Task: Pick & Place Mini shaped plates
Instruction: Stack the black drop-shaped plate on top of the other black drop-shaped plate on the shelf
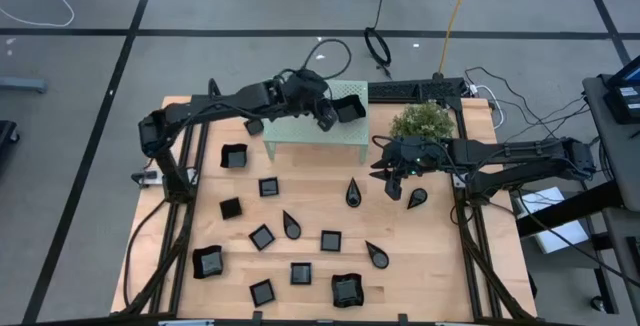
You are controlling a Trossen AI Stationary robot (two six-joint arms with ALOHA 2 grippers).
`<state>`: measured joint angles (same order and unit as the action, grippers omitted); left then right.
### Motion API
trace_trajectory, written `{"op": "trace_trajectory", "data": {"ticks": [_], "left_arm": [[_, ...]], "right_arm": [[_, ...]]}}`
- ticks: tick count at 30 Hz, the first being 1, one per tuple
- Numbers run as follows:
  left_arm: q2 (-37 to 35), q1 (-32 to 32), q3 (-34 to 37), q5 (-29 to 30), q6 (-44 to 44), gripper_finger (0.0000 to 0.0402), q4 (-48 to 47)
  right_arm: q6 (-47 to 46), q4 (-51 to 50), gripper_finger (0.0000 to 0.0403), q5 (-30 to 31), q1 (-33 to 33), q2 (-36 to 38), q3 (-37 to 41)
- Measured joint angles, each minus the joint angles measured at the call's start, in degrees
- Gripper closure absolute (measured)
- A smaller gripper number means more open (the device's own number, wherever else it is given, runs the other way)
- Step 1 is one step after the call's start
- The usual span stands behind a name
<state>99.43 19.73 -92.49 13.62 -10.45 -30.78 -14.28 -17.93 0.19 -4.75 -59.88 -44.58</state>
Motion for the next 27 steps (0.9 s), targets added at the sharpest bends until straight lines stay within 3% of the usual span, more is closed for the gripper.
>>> {"op": "trace_trajectory", "data": {"ticks": [5, 9, 18, 27], "left_arm": [[-3.81, -4.27, -0.09, -9.55, 4.42, 0.0253, -6.54], [-3.47, -10.09, 0.02, -15.72, 13.89, 0.0264, -11.44], [4.27, -20.45, 0.02, -14.61, 49.69, 0.0270, -9.13], [15.16, -22.47, 0.00, -14.47, 63.85, 0.0270, 1.98]], "right_arm": [[0.19, -1.85, 0.0298, 0.00, 0.00, 0.00, 0.00], [0.61, -2.07, 0.0298, 0.00, 0.00, 0.00, 0.00], [1.83, -2.34, 0.0298, -0.20, 0.04, 2.06, 0.00], [1.29, -2.89, 0.0298, -0.11, 2.40, 7.40, 0.02]]}}
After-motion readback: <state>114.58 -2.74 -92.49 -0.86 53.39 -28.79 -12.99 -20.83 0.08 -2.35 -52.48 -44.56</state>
